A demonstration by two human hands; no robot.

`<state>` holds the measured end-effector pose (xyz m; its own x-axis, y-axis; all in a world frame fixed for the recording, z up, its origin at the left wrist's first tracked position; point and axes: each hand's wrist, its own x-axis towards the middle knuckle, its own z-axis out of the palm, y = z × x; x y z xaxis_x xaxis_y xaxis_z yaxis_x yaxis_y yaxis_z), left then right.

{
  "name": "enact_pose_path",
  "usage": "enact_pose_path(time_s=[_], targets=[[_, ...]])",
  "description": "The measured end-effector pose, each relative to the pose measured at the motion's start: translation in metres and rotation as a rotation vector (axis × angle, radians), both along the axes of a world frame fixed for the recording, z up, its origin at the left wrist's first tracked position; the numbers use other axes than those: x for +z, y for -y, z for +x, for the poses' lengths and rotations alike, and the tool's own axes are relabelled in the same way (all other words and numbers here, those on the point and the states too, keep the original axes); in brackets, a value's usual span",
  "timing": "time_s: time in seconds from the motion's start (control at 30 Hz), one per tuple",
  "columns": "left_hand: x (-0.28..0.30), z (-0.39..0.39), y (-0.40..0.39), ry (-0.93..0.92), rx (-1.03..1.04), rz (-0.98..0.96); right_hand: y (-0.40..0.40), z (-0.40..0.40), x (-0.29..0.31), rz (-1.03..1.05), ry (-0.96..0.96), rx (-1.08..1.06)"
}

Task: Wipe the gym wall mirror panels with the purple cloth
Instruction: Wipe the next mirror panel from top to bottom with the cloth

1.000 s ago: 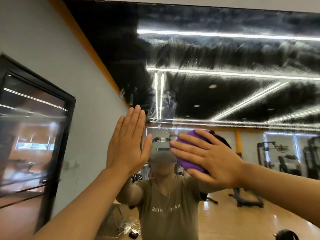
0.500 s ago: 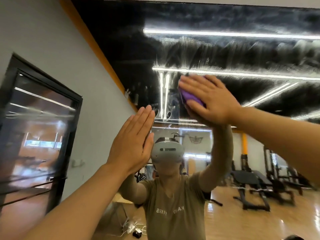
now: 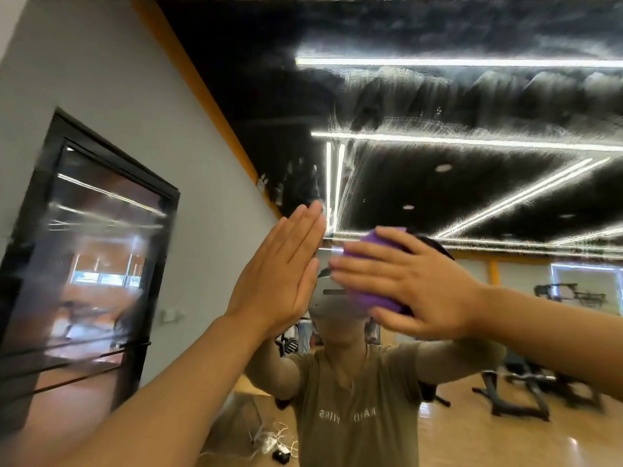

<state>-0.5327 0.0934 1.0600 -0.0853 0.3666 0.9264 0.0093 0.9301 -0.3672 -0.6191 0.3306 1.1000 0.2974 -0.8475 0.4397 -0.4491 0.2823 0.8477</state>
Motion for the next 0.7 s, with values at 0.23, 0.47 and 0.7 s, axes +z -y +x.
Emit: enact_pose_path(time_s=[0.23,0.47,0.7], targets=[[-0.003,-0.001,0.002,-0.098,0.049,0.129,-0.002,-0.002,0.046,0.086,-0.029,-0.02],[-0.004,-0.005,0.004,-0.085,0.04,0.136,0.015,0.01,0.151,-0.589,0.251,-0.039],[-0.004,-0.006,0.004,-0.072,0.068,0.132,0.014,0.011,0.079,-0.384,0.163,-0.017]])
